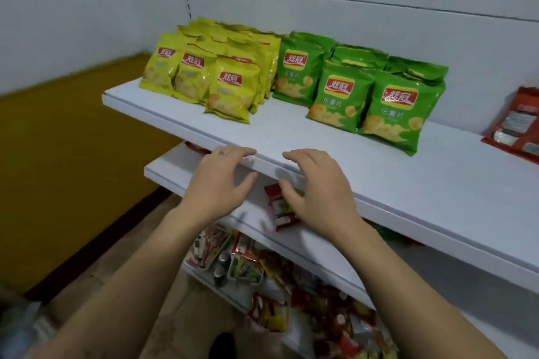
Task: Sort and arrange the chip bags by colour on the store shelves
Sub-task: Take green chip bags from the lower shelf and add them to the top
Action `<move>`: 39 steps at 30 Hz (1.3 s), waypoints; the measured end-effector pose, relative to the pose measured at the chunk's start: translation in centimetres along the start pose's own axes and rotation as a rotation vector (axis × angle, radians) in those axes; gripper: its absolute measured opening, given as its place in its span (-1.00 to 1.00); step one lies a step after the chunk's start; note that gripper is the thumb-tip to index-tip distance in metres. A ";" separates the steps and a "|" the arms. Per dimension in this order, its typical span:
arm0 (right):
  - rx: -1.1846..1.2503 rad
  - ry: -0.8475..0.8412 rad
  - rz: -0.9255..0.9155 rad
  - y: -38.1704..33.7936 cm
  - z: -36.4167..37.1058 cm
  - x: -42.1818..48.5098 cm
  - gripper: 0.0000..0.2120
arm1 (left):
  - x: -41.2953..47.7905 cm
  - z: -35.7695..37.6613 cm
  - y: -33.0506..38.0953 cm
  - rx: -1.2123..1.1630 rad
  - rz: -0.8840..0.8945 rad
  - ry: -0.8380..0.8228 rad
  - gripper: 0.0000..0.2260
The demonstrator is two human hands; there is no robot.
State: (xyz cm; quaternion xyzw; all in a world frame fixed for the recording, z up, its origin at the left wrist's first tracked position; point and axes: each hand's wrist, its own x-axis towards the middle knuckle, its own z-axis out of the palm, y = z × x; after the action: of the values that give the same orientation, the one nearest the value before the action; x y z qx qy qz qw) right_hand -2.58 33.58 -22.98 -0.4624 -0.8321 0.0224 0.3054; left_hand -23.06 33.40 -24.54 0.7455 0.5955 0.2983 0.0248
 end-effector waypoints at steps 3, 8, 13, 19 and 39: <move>-0.002 -0.157 0.043 -0.8 2.0 -2.0 -0.54 | -3.1 1.2 -1.8 0.021 -0.091 -0.050 -0.60; -0.048 -0.398 0.142 -0.6 6.5 -4.8 -0.48 | -6.7 4.8 -4.1 -0.006 -0.171 -0.134 -0.57; -0.153 -0.571 0.269 0.9 11.7 -7.1 -0.42 | -10.0 9.6 -6.6 -0.114 -0.268 -0.304 -0.51; -0.211 -0.563 0.377 3.0 16.4 -9.1 -0.41 | -11.5 14.6 -8.3 -0.208 -0.278 -0.433 -0.49; -0.296 -0.808 0.960 19.6 15.0 -9.0 -0.32 | -6.5 18.3 -3.9 -0.339 -0.062 -0.465 -0.50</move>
State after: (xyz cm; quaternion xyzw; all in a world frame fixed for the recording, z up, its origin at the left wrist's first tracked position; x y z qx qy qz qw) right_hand 7.76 41.39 -45.84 -0.7755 -0.5765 0.2141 -0.1431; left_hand -18.49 34.45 -43.83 0.7607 0.5378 0.2137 0.2941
